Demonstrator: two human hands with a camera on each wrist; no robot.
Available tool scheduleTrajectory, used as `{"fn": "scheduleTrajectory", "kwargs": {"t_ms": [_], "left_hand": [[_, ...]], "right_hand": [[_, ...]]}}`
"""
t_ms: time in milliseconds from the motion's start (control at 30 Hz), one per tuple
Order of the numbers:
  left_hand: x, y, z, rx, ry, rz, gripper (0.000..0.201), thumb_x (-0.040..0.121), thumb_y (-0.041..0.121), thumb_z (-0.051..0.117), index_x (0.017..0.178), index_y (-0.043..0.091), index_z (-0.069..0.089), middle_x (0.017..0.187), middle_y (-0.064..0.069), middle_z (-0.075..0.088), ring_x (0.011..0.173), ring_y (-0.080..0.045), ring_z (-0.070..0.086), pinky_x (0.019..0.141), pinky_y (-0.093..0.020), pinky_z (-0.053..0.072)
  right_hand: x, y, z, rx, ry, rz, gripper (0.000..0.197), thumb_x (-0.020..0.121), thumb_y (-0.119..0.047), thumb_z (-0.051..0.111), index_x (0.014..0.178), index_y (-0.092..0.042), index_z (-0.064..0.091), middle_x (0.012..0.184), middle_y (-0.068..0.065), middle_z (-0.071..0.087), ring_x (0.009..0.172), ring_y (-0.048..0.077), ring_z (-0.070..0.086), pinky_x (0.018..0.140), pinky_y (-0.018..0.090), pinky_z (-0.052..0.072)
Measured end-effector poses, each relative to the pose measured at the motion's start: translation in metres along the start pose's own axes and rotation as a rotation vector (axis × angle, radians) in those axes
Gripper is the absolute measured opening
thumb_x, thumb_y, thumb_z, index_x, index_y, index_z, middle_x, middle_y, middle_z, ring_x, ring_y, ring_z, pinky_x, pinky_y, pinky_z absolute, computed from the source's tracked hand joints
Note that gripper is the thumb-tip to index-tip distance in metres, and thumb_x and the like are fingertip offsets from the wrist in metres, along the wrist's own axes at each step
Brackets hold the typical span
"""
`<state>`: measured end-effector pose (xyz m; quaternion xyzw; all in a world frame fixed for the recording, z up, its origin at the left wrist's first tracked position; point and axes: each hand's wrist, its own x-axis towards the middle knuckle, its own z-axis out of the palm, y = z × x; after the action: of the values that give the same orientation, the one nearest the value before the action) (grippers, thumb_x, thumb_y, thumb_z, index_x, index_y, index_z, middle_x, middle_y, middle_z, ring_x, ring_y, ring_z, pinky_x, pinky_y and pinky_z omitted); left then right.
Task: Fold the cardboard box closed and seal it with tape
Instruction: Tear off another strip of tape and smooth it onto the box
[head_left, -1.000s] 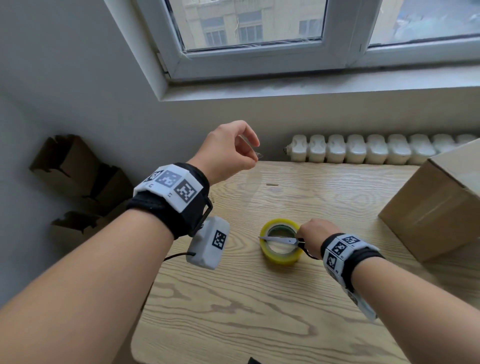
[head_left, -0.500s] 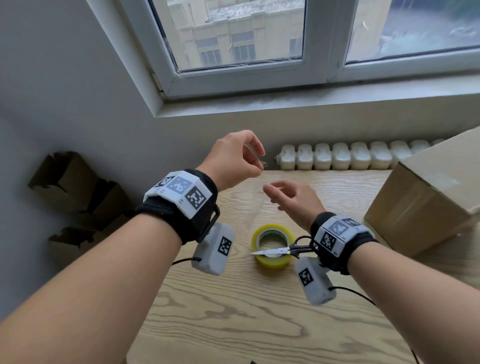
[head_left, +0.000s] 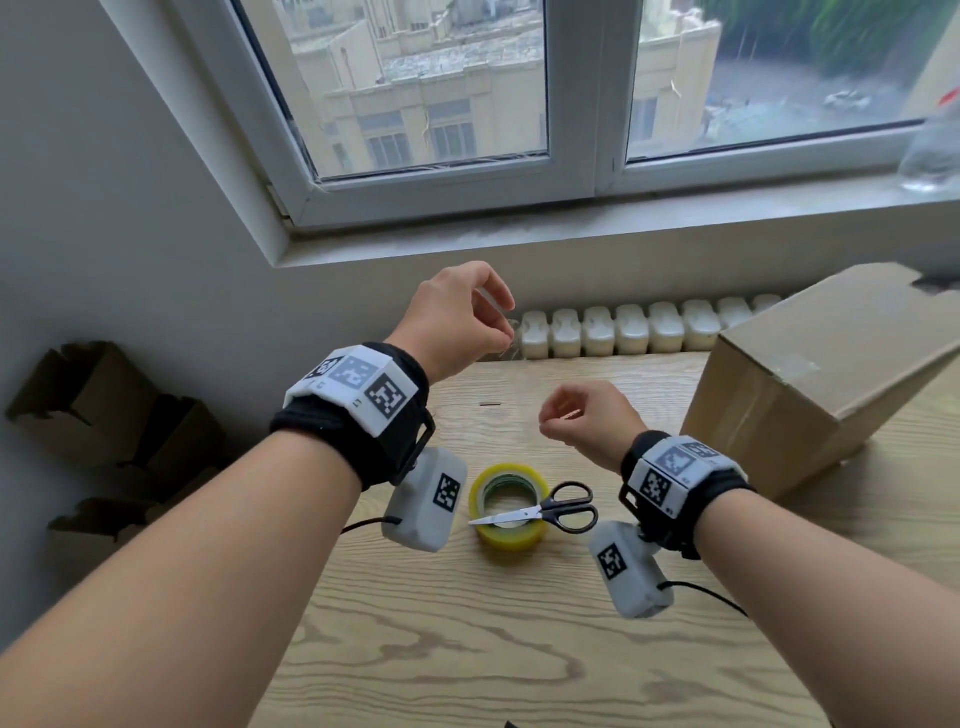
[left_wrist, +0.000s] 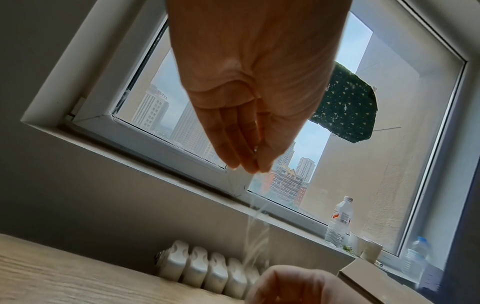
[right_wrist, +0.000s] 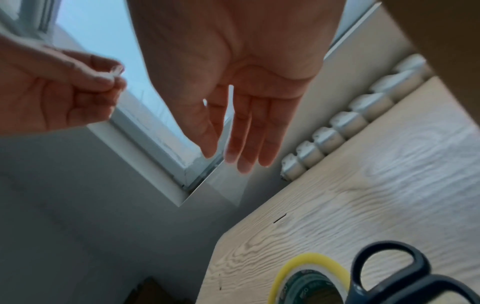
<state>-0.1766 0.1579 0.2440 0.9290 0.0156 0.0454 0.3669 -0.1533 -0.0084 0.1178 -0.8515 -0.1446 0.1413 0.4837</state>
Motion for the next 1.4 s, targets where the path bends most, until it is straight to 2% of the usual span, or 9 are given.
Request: {"fn": "scheduleTrajectory", "kwargs": {"t_ms": [233,633,800,900,1000,1100,1233,1333,1400], "left_hand": [[0.017,0.002,0.013,-0.164,0.056,-0.076,0.025,0.074,0.001,0.074,0.09,0.017,0.063,0.08,-0.001,0.074,0.082,-0.019,0.072,0.076,-0.041,0.06],[0.057,0.03,0.096,-0.36,-0.039,-0.007,0.053,0.075,0.003,0.077,0.118,0.025,0.057,0.091,-0.003,0.073,0.083,-0.02,0.071,0.079,-0.041,0.06],[0.067,0.055,0.129,-0.464,-0.164,-0.082,0.076,0.07,-0.004,0.08,0.135,0.018,0.047,0.122,-0.007,0.051,0.094,-0.013,0.062,0.059,-0.013,0.055],[0.072,0.062,0.146,-0.409,-0.205,-0.077,0.044,0.073,0.004,0.08,0.113,0.009,0.065,0.102,-0.005,0.065,0.071,-0.002,0.067,0.057,-0.006,0.05],[0.076,0.064,0.161,-0.511,-0.282,-0.132,0.013,0.076,0.005,0.078,0.086,0.003,0.07,0.083,-0.013,0.071,0.081,-0.022,0.069,0.068,-0.016,0.057],[0.082,0.064,0.171,-0.519,-0.352,-0.15,0.008,0.08,0.009,0.074,0.08,0.006,0.067,0.095,-0.012,0.071,0.088,-0.021,0.066,0.082,-0.03,0.055],[0.086,0.065,0.173,-0.499,-0.377,-0.099,0.02,0.085,0.01,0.068,0.069,0.017,0.059,0.115,0.001,0.063,0.095,-0.008,0.058,0.079,-0.025,0.045],[0.09,0.067,0.174,-0.542,-0.408,-0.048,0.022,0.088,0.004,0.063,0.071,0.016,0.054,0.123,-0.002,0.064,0.099,-0.011,0.06,0.09,-0.034,0.047],[0.091,0.071,0.176,-0.519,-0.449,-0.006,0.023,0.089,0.0,0.059,0.073,0.015,0.051,0.119,-0.006,0.066,0.102,-0.009,0.061,0.084,-0.026,0.047]], "right_hand": [[-0.015,0.018,-0.034,0.048,-0.011,0.085,0.012,0.08,-0.01,0.073,0.074,-0.019,0.069,0.07,0.002,0.069,0.064,0.013,0.063,0.075,0.037,0.057],[-0.08,0.038,-0.13,0.144,0.297,0.223,0.014,0.086,-0.006,0.066,0.096,-0.016,0.067,0.082,0.012,0.071,0.071,0.021,0.068,0.071,0.033,0.06],[-0.106,0.055,-0.165,0.167,0.43,0.293,0.019,0.077,-0.003,0.071,0.09,-0.016,0.066,0.07,0.013,0.072,0.077,0.035,0.07,0.082,0.051,0.057],[-0.115,0.06,-0.173,0.171,0.456,0.29,0.021,0.078,-0.001,0.069,0.093,-0.017,0.067,0.068,0.01,0.071,0.074,0.032,0.07,0.081,0.05,0.057],[-0.119,0.065,-0.175,0.143,0.465,0.297,0.037,0.079,-0.001,0.064,0.11,-0.022,0.065,0.067,0.009,0.069,0.07,0.025,0.067,0.083,0.047,0.056],[-0.119,0.071,-0.176,0.145,0.458,0.314,0.045,0.078,-0.002,0.061,0.118,-0.022,0.065,0.065,0.005,0.065,0.068,0.02,0.064,0.084,0.047,0.056],[-0.116,0.076,-0.173,0.167,0.458,0.318,0.045,0.078,-0.002,0.061,0.118,-0.021,0.066,0.061,-0.006,0.061,0.067,0.014,0.062,0.085,0.047,0.056],[-0.117,0.077,-0.172,0.146,0.441,0.316,0.045,0.079,-0.006,0.062,0.12,-0.023,0.066,0.062,-0.007,0.06,0.067,0.013,0.06,0.084,0.046,0.056],[-0.116,0.077,-0.172,0.095,0.409,0.316,0.046,0.079,-0.008,0.061,0.12,-0.027,0.065,0.063,-0.006,0.057,0.066,0.011,0.057,0.082,0.041,0.057]]}}
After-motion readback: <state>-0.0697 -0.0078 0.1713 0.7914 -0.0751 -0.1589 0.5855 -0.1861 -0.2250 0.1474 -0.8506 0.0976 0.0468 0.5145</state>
